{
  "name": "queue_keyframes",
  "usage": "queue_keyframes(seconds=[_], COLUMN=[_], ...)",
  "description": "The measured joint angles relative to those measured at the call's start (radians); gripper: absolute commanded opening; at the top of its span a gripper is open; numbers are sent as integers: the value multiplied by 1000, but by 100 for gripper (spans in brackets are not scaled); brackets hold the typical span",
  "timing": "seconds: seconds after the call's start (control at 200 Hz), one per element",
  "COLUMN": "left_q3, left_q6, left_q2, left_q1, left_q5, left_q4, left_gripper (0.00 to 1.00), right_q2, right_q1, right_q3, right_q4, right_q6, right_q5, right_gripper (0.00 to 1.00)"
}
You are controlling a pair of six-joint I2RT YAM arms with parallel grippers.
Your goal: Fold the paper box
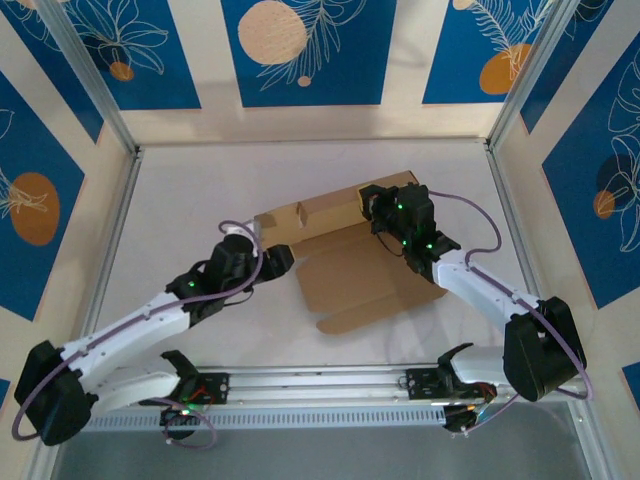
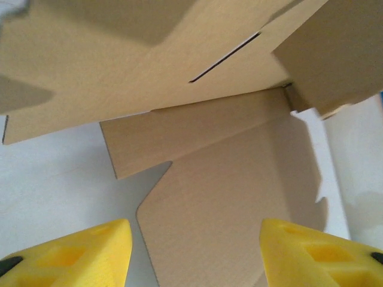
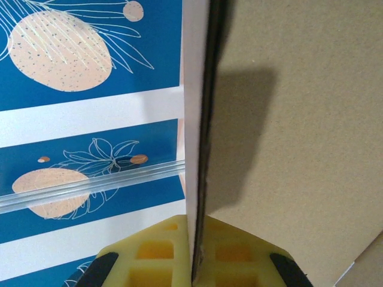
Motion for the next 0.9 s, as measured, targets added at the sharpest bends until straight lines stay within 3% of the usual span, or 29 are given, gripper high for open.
queue_keyframes(seconds=[0.29,0.605,0.725,0.9], left_q3=[15,31,49,108], left_q6=[-43,-115,-121,-98], left_q2=[195,317,340,386], left_q1=[-26,-26,-27,-27], left_q5=[-150,-197,-227,-253], left_q4=[60,152,179,176], left_gripper=[60,55,46,19], right_q2=[0,-5,-5,-10], right_q1=[13,17,18,22], right_q3=[30,37,40,41], right_q4=[-8,1,3,24], right_q6=[7,14,14,14], right_q5=[7,10,11,29], right_gripper=[0,0,0,0])
